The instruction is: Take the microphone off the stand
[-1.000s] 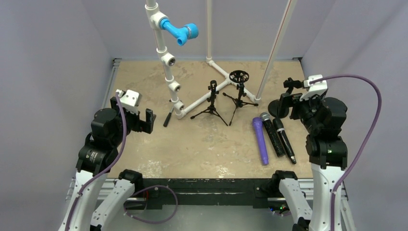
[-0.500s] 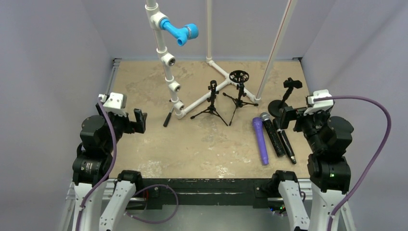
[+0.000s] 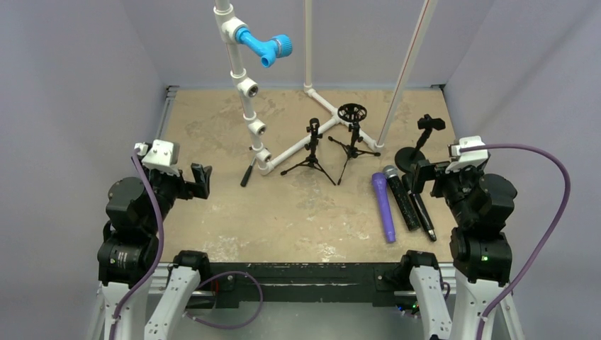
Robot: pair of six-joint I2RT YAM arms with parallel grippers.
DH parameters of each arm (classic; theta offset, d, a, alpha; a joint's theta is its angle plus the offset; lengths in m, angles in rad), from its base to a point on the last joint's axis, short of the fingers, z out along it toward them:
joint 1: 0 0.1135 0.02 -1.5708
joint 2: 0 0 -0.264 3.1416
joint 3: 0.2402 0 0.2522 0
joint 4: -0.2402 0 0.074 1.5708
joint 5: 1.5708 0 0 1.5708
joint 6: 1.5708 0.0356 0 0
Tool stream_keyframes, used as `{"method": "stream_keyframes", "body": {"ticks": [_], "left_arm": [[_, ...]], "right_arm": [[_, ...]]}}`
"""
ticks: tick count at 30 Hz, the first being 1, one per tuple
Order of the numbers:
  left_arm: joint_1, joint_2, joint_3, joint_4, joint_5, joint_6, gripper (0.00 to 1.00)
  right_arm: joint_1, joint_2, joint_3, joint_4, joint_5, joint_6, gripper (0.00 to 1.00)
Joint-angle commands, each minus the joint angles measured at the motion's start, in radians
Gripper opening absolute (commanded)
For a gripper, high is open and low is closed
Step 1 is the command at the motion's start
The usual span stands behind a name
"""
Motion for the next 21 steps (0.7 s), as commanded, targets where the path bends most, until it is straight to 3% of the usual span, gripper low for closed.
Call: {"method": "stream_keyframes", "body": {"ticks": [1, 21], "left_arm": [[0.009, 0.001, -0.003, 0.055, -0.007, 0.037, 1.0], [0.034, -0.005, -0.058, 0.135, 0.018, -0.073, 1.0]], "right_arm": [[-0.007, 0.01, -0.001, 0.018, -0.025, 0.006, 0.98], [-0.056, 0.017, -0.065, 0.037, -0.068, 0.019, 0.98]]}}
